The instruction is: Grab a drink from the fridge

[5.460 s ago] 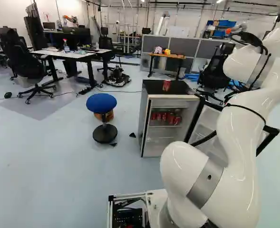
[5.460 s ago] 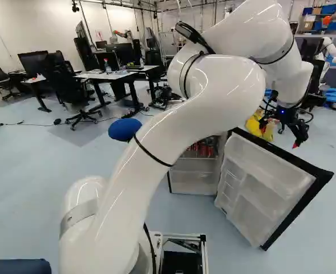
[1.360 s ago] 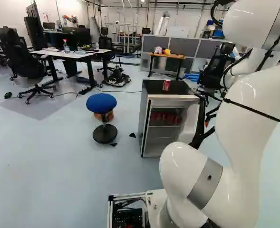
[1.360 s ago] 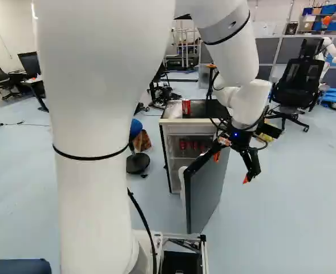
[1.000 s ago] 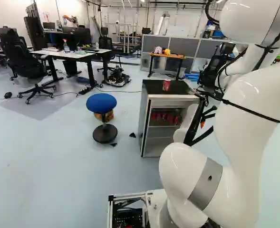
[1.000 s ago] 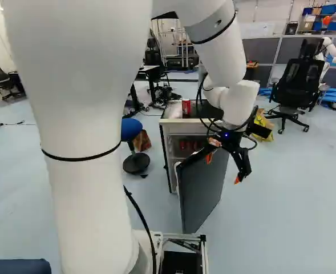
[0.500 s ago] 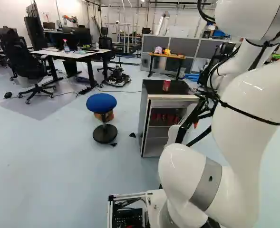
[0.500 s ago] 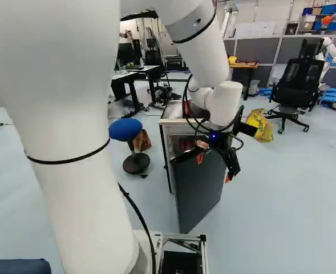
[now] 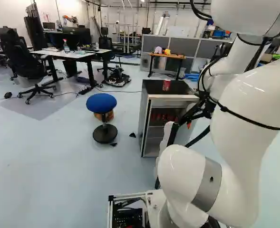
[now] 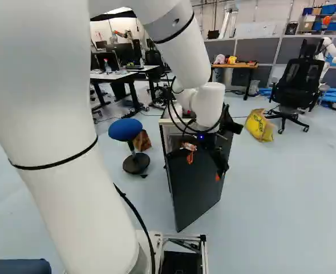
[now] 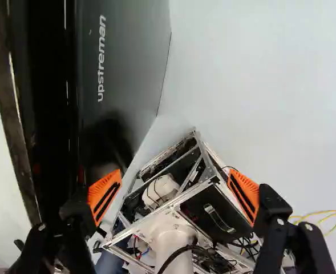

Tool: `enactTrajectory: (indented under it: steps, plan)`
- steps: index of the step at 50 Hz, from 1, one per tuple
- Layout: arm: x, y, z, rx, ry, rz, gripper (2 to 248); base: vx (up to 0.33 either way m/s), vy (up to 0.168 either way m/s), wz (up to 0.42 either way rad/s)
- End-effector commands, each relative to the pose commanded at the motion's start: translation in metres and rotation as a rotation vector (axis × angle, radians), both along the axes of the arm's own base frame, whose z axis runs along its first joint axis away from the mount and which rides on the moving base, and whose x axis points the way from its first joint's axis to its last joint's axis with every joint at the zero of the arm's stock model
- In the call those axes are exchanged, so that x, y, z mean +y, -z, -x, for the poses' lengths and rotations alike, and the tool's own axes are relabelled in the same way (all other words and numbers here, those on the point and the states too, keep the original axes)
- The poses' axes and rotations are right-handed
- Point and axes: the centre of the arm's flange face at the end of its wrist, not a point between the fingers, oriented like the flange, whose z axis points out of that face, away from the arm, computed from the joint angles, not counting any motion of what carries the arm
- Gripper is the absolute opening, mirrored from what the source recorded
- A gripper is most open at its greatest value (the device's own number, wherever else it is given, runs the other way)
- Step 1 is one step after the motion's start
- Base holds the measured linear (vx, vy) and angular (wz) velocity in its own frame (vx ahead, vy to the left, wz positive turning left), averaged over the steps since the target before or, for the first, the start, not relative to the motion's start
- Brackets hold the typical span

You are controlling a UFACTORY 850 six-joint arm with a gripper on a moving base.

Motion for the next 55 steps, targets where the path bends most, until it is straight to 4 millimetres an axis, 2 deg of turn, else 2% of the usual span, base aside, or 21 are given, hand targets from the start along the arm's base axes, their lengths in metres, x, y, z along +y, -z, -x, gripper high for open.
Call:
enactTrajectory:
  steps: [26,55]
  plan:
    - [0.051,0.001,-0.010,-0.046,-0.115,0.033,247,0.000,0.000,0.000]
    - [0.099,0.001,-0.039,-0.131,-0.258,0.082,247,0.000,0.000,0.000]
